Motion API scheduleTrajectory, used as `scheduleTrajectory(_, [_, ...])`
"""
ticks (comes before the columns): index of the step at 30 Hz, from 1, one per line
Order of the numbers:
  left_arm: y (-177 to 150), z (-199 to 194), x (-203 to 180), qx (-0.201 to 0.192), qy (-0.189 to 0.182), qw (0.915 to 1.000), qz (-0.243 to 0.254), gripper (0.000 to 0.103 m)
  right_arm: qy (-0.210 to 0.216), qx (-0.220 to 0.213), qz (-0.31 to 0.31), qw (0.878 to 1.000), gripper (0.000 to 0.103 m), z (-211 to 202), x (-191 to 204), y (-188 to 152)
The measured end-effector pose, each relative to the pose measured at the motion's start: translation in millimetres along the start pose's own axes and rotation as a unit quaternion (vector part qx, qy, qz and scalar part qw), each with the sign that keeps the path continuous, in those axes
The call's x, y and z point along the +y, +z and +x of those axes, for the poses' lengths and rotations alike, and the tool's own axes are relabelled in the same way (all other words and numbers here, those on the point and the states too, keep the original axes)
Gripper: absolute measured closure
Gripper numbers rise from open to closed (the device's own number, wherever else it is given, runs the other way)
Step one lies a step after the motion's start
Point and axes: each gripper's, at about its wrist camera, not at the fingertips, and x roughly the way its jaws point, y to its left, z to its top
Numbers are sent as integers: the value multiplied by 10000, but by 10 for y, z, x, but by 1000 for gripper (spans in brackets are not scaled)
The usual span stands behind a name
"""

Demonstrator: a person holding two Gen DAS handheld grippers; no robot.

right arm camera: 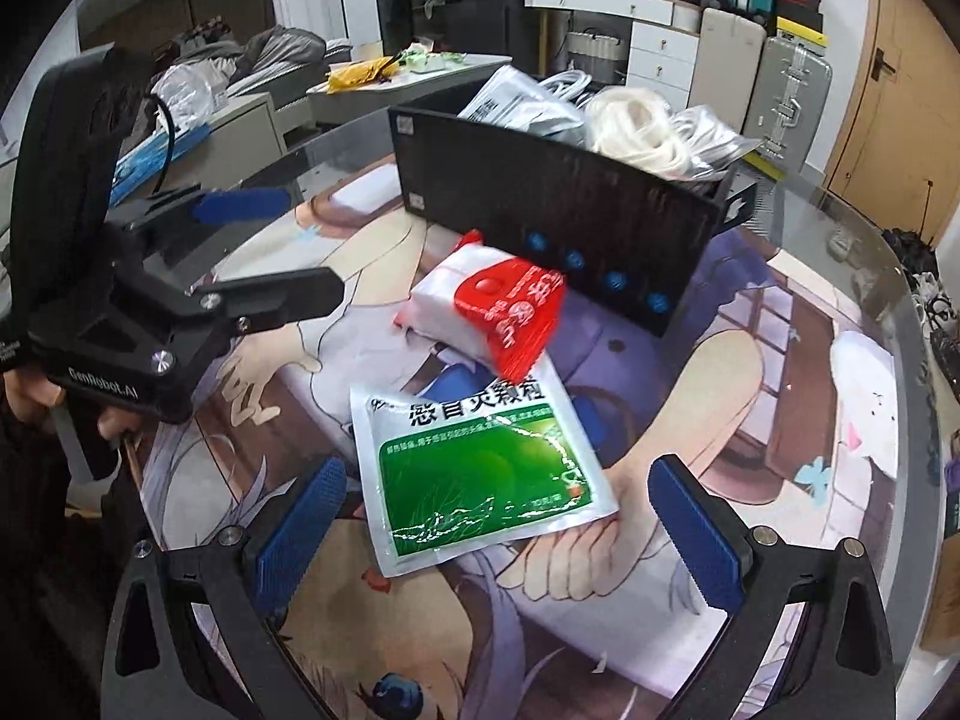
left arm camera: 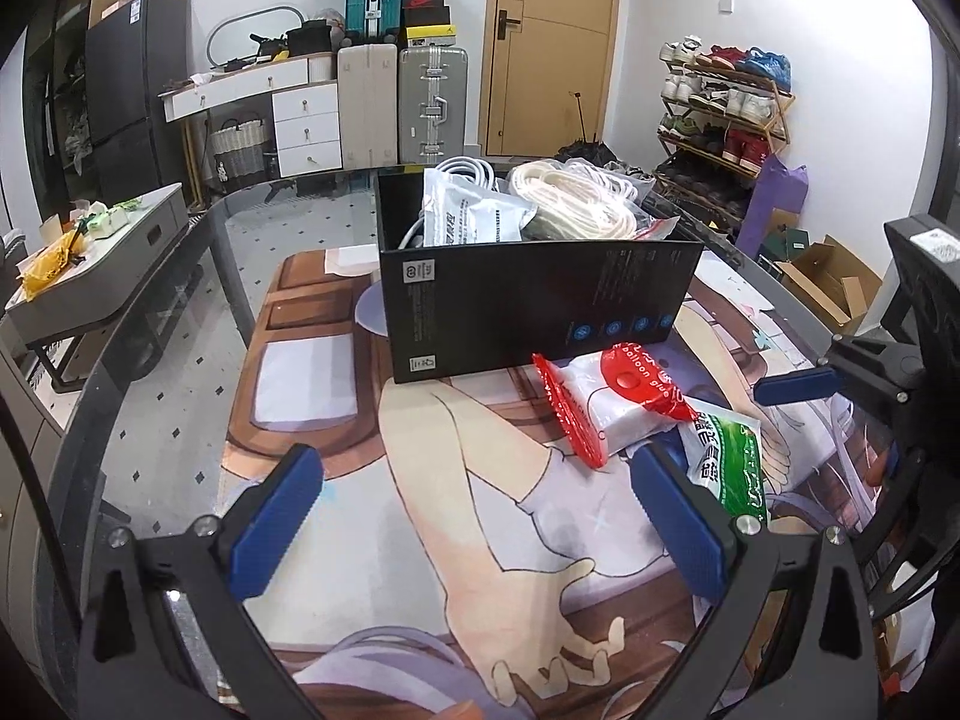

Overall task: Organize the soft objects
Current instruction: 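Withdraw from the box and grasp the green medicine sachet with the right gripper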

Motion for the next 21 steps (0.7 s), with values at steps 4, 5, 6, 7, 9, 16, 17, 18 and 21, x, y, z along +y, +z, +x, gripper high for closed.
scheduleTrajectory(4, [-3,10,17,26,-41,10000,-40,0,-67,114,48,9999,1,108,4,14])
scheduleTrajectory(5, [-4,12,18,34,-44,10000,-38,0,-88,83,61,9999,1,121,6,21])
scheduleTrajectory(6, [-7,13,17,38,-43,10000,-33,0,-99,85,107,9999,1,140,-5,32])
scheduleTrajectory(7, [-8,13,16,36,-42,10000,-32,0,-121,81,140,9998,1,148,-17,41])
scheduleTrajectory(9, [-10,16,14,32,-40,10000,-26,0,-165,63,214,9996,1,180,-31,60])
scheduleTrajectory(16, [-11,23,15,47,-33,10000,-25,0,-243,24,314,9992,1,271,-23,133])
scheduleTrajectory(17, [-12,21,18,46,-33,10000,-31,0,-255,18,343,9991,1,291,-25,148])
scheduleTrajectory(18, [-13,20,22,48,-35,10000,-36,0,-267,12,374,9989,1,279,-43,154])
scheduleTrajectory(21, [-13,25,29,58,-42,10000,-58,0,-320,0,463,9984,1,287,-61,175])
